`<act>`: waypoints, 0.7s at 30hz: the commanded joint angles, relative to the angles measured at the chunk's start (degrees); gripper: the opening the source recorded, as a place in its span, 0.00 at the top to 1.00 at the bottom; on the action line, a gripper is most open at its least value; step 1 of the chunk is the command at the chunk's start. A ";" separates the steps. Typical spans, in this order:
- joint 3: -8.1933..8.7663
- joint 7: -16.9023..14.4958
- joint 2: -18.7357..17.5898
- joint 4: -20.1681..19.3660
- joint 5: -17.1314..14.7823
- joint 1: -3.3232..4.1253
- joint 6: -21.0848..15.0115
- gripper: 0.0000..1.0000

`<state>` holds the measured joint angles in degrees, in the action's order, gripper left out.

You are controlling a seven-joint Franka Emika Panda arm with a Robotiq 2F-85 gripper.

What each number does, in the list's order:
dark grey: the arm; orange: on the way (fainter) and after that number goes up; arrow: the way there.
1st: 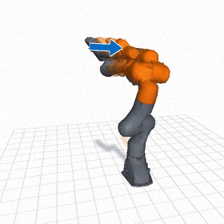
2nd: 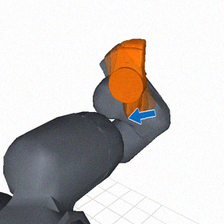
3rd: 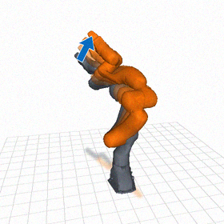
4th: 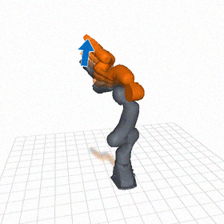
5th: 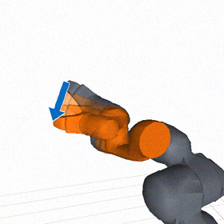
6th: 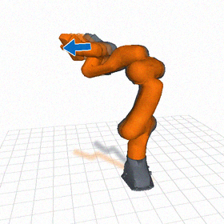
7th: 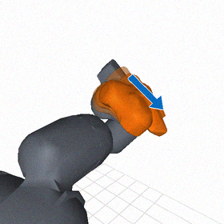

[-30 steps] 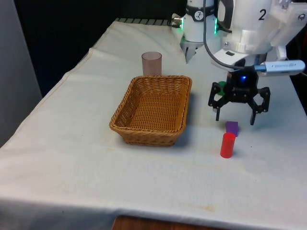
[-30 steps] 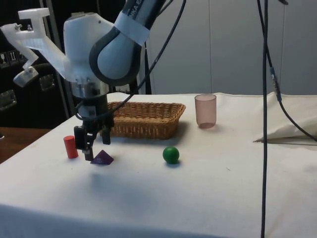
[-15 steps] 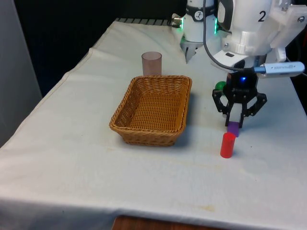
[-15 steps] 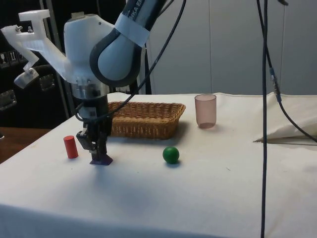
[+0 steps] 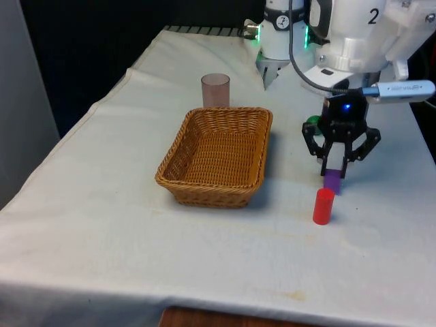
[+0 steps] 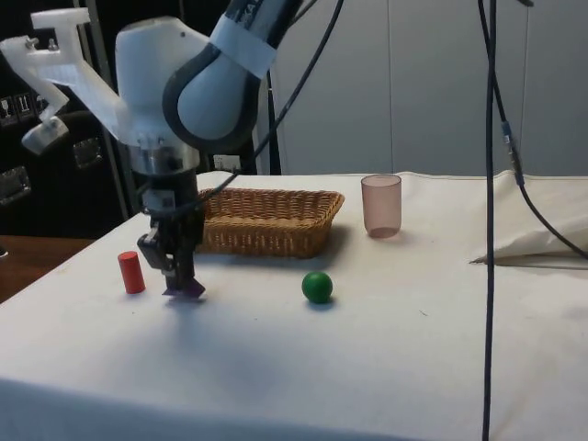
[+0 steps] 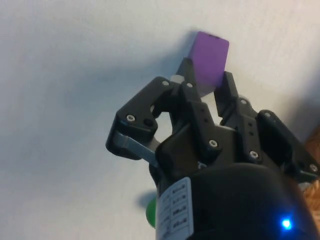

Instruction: Pick up the triangular block and place it into the basket.

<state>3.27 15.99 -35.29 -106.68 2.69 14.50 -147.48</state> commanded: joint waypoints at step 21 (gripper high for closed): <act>0.57 -0.69 7.91 0.00 0.00 0.00 8.19 0.67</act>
<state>3.84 15.30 -27.39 -106.68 2.69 14.50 -139.29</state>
